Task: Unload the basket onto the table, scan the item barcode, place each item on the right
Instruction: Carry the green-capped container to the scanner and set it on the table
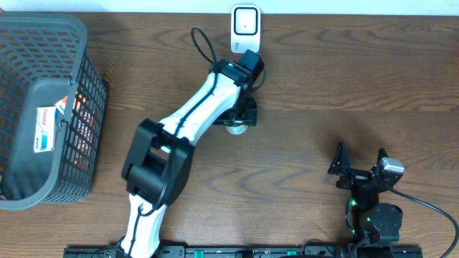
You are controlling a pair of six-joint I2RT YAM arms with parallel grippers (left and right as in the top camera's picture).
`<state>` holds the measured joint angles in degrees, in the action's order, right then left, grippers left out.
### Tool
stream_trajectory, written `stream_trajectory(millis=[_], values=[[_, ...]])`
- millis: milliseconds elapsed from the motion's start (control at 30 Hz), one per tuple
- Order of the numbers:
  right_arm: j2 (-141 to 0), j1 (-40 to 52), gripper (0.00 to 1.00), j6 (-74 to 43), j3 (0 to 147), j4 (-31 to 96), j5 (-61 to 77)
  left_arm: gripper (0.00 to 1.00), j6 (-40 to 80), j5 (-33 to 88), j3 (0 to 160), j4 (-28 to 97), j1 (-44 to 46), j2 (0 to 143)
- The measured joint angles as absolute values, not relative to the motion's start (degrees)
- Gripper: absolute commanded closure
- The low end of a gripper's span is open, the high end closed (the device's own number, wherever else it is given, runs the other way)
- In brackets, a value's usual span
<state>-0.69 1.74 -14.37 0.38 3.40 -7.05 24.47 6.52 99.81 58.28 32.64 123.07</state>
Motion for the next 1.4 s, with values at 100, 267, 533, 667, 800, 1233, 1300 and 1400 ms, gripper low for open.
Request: stream_trajectory(millis=[100,267,533,667,800,1233,1300,1400], values=[[-0.7,1.7,0.01,-14.4,0.4,3.4,-7.0,0.29,21.9,7.4,99.7,55.1,33.4,125.3],[-0.7,1.7,0.01,-14.4,0.4,3.4,-7.1,0.28,20.1,7.7,97.5,50.0,35.6,126.0],[-0.7,1.7,0.01,-14.4,0.4,3.4,-7.0,0.0,19.4,7.2,97.0,52.5,37.6,125.9],[-0.7,1.7,0.01,-14.4,0.4,3.4,-7.0,0.0,18.2,2.4,100.1,60.3,37.5,124.9],[-0.7,1.7,0.01,-14.4,0.4,3.4,-7.0,0.0,15.0,-0.7,110.7,66.7,36.7,118.6],[-0.7,1.7,0.01,-14.4,0.4,3.4,-7.0,0.02,14.6,-9.6,131.2,73.3,-1.4,77.9],[-0.7,1.7,0.01,-14.4,0.4,3.4,-7.0,0.02,15.6,-9.0,130.5,75.9,-12.0,79.5],[-0.7,1.7,0.01,-14.4,0.4,3.4,-7.1,0.01,15.8,-6.0,128.7,77.6,-23.4,85.1]])
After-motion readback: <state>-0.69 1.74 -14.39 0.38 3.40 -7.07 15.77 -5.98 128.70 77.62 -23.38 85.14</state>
